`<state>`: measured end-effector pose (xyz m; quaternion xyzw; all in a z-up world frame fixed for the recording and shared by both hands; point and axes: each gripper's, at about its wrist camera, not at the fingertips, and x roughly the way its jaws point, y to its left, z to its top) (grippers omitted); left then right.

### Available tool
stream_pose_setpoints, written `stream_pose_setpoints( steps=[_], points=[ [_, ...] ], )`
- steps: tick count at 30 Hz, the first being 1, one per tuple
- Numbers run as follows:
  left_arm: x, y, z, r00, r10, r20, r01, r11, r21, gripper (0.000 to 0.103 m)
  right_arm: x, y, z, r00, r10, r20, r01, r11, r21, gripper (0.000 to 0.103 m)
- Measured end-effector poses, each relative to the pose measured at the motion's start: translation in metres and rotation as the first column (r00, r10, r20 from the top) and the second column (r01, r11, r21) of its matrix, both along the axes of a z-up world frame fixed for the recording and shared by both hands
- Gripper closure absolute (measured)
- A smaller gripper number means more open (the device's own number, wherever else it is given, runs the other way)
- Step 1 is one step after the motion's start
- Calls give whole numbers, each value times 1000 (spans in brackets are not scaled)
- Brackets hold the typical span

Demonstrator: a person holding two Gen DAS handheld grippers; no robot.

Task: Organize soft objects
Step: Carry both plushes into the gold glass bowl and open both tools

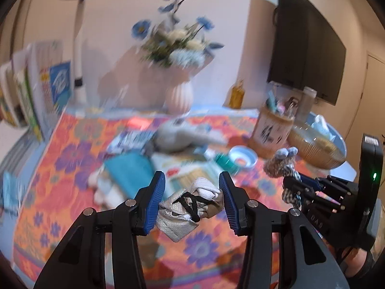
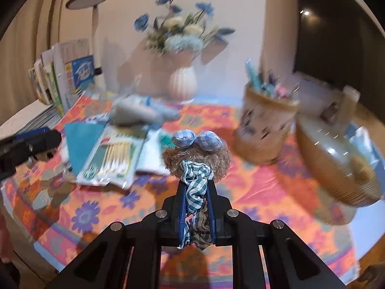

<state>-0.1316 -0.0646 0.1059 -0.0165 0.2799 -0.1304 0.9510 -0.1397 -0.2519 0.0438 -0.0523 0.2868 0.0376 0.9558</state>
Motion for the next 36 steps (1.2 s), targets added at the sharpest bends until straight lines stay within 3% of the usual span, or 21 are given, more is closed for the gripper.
stream_pose_setpoints(
  steps=[7,10,11,12,14,20,24,28,29,30,31,33,34,36],
  points=[
    [27,-56,50,994,-93,59,92,996,16,59,-6,-68,50,991,-107,76,103,993,64,88],
    [44,-95,69,981,-185,62,186,982,-15,59,-9,-106,74,975,-194,110,185,979,86,88],
    [53,-110,73,965,-261,28,262,963,-66,59,-9,-119,80,968,-223,114,212,972,99,88],
    [64,-125,73,937,-349,-12,344,928,-146,59,-7,-136,86,960,-256,111,242,962,124,88],
    [84,-154,71,892,-448,-59,421,870,-256,59,-4,-163,90,949,-300,94,281,945,169,88],
    [118,-237,56,849,-516,-113,482,845,-232,59,15,-227,68,918,-396,-34,390,882,265,88],
    [126,-274,42,852,-508,-128,489,859,-156,59,21,-248,43,907,-408,-108,421,856,299,88],
    [131,-294,32,848,-509,-146,493,860,-130,58,25,-256,33,896,-422,-139,444,845,298,88],
    [131,-298,30,852,-505,-143,491,863,-120,57,27,-258,32,895,-423,-146,447,843,301,83],
    [132,-300,29,860,-491,-138,480,871,-105,47,28,-259,31,892,-422,-160,451,839,304,80],
    [132,-301,30,867,-479,-139,470,878,-94,27,28,-260,32,891,-424,-162,454,837,305,69],
    [132,-296,32,879,-456,-141,445,889,-107,5,23,-261,37,893,-428,-140,450,837,311,56],
    [132,-292,33,880,-457,-133,442,888,-124,4,19,-262,40,893,-432,-127,450,836,314,46],
    [131,-277,39,876,-466,-124,442,879,-181,4,11,-263,47,889,-446,-101,453,831,323,42]
  ],
)
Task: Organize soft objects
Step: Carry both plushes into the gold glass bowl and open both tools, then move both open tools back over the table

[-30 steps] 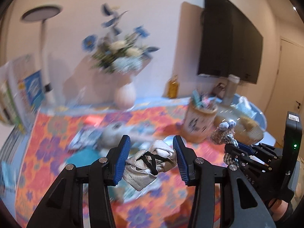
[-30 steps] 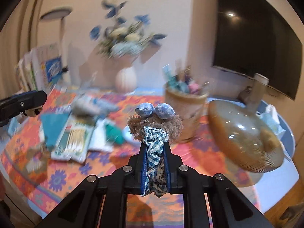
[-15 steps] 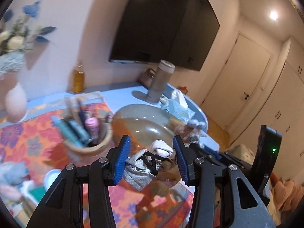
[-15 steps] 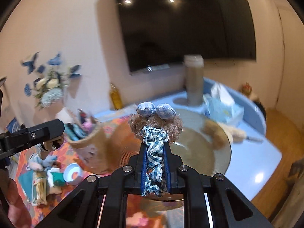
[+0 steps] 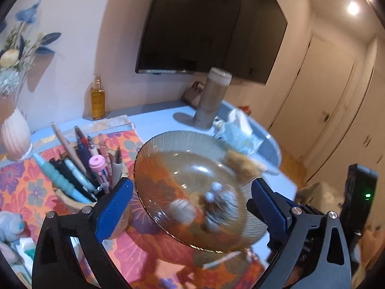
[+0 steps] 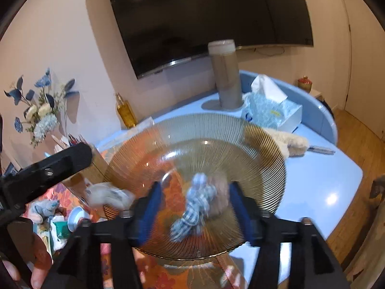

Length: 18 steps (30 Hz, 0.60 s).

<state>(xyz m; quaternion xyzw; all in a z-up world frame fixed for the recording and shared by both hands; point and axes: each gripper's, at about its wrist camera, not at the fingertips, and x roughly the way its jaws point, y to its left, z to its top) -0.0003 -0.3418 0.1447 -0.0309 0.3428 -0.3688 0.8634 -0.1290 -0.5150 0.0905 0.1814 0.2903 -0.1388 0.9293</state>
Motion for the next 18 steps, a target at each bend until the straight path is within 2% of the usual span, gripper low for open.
stream_pose_setpoints(
  steps=[3,6,10,12,14,15,17,18],
  points=[
    [-4,26,10,1000,24,-15,-25,999,-47,4,-8,-2,8,1000,-5,22,4,1000,18,42],
    [-16,59,22,997,70,17,-69,995,-74,4,-14,7,15,999,20,46,-22,999,42,42],
    [-41,112,38,984,156,89,-153,987,-48,4,-18,39,26,995,80,64,-82,996,19,42],
    [-64,148,48,955,226,194,-236,971,31,4,-19,58,31,990,123,73,-123,992,7,42],
    [-78,180,56,925,283,254,-313,946,87,4,-20,75,34,984,158,81,-158,987,-6,41],
    [-86,203,61,905,327,271,-364,926,100,4,-19,89,35,980,182,86,-182,983,-8,40],
    [-95,247,68,878,396,269,-431,898,86,4,-16,106,34,970,223,93,-225,974,5,31],
    [-102,272,72,856,445,265,-478,875,76,4,-12,121,31,961,259,96,-262,965,19,28]
  ],
)
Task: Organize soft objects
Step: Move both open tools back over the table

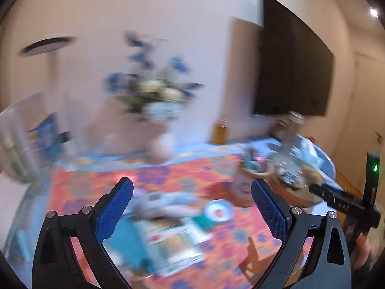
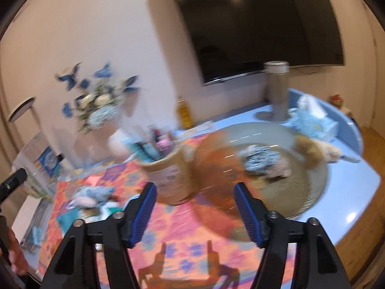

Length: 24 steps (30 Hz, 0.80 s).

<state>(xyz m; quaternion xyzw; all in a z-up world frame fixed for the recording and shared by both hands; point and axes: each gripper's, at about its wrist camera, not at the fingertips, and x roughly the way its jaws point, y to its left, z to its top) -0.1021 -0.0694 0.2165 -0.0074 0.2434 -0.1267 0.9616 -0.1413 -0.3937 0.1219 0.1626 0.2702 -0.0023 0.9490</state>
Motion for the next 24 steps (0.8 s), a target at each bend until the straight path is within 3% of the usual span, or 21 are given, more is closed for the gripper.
stream_pose_setpoints(
  steps=[2,3,5,10,12,13,18,22,24],
  points=[
    [-10,36,2,990,143,4,-143,989,43,4,5,22,-7,998,55,-7,-55,998,18,21],
    [-15,53,0,974,228,1,-228,970,88,4,11,37,-14,994,112,-16,-111,993,50,20],
    [-20,78,-10,955,296,-17,-292,949,120,4,20,58,-28,983,179,-39,-174,980,98,20],
    [-10,109,-61,944,291,-152,-283,956,72,4,48,117,-73,930,331,-158,-309,939,152,20],
    [3,112,-92,932,292,-212,-283,956,73,4,60,136,-94,883,412,-224,-382,909,166,20],
    [7,110,-105,930,283,-233,-274,959,71,4,62,139,-101,877,412,-247,-384,910,153,20],
    [26,102,-157,928,278,-249,-254,959,127,5,66,145,-121,902,326,-282,-345,938,-19,20],
    [30,98,-183,928,299,-223,-258,946,194,5,73,138,-132,910,302,-284,-326,944,-43,20],
    [33,100,-197,917,307,-253,-259,943,207,5,73,132,-133,914,306,-267,-328,944,-41,20]
  ],
)
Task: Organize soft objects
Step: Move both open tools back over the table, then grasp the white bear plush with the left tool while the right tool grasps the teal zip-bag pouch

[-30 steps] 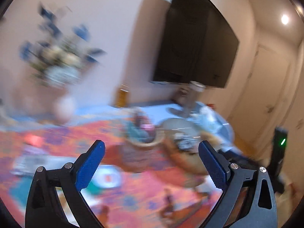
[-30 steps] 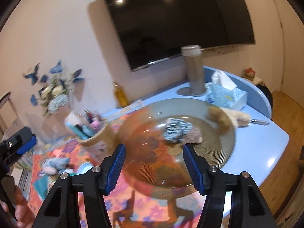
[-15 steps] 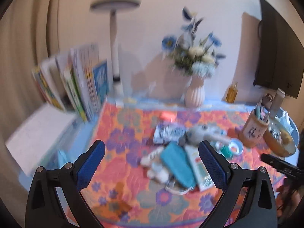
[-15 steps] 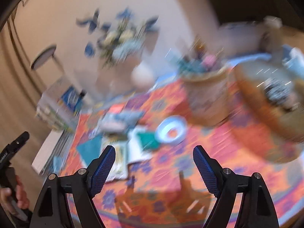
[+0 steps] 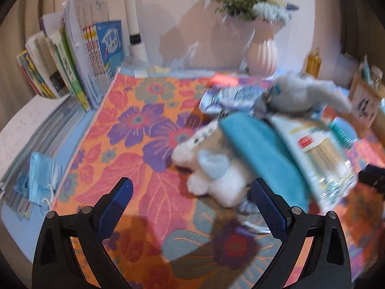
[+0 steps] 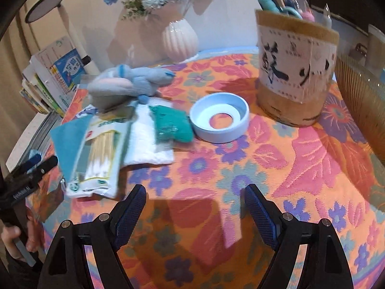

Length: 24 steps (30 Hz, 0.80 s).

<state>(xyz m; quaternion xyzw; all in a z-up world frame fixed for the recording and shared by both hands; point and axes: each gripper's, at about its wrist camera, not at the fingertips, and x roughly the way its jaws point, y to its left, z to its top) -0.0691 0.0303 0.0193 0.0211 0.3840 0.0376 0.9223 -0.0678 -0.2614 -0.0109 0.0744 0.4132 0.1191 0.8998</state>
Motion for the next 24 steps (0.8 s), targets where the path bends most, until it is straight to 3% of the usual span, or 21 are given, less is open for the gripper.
stream_pose_setpoints(
  steps=[2,7,10,12,19,24],
  points=[
    [2,7,-1,1000,-10,-22,9,999,-49,5,1,0,1,1000,2,-17,-2,1000,2,20],
    [2,22,7,1000,18,-5,-18,994,-107,4,14,-3,18,996,61,-63,-48,980,192,20],
    [14,27,6,995,17,-95,-23,998,-64,4,38,-7,10,983,67,-172,-16,959,284,20],
    [20,28,5,993,-2,-118,-4,999,-45,4,47,-13,5,982,70,-175,-5,938,346,21],
    [43,21,5,992,-84,-94,67,984,-168,4,69,-2,10,987,69,-146,-14,938,346,22],
    [65,12,0,988,-125,-95,98,963,-251,4,82,-4,4,985,64,-159,9,908,419,22]
  ],
)
